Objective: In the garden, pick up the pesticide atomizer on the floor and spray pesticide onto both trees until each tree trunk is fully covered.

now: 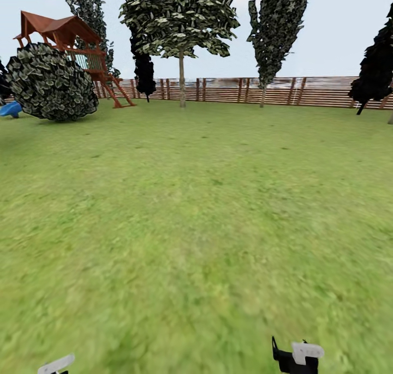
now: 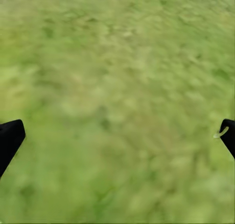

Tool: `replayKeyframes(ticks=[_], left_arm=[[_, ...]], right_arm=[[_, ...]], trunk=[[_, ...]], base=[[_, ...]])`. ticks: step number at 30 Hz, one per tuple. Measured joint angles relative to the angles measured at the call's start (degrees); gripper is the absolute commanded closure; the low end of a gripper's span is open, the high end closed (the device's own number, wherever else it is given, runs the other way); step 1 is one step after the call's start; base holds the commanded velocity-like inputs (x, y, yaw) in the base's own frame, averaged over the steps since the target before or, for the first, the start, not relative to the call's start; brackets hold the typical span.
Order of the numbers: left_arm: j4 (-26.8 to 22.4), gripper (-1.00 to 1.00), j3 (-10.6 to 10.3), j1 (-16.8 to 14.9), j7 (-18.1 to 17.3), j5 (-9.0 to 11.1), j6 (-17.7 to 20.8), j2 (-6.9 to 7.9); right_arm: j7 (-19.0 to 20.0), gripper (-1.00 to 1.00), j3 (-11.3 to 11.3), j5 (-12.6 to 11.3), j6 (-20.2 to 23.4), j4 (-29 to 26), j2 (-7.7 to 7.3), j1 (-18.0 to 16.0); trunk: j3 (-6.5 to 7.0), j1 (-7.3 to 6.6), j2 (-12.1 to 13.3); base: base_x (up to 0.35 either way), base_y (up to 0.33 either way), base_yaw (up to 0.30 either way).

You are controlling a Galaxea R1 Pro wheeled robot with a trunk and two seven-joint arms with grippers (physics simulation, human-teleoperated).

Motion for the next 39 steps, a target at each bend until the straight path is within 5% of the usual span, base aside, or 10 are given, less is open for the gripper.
replayKeyframes(ticks=[22,39], left_arm=[[-0.02,1.00,0.00,0.03,-0.01,0.01,-0.03,0.00],[0.00,1.00,-0.01,-0.01,-0.01,0.00,-0.03,0.04]], right_arm=[[0.00,-1.00,0.18,0.00,0.00,0.01,0.14,-0.01],[0.00,-1.00,0.18,0.00,0.00,0.06,0.13,0.00]], trunk=[[0.00,0.00,0.00],[0.00,0.00,0.00]], base=[[0.336,0.018,0.156],[0.340,0.000,0.007]])
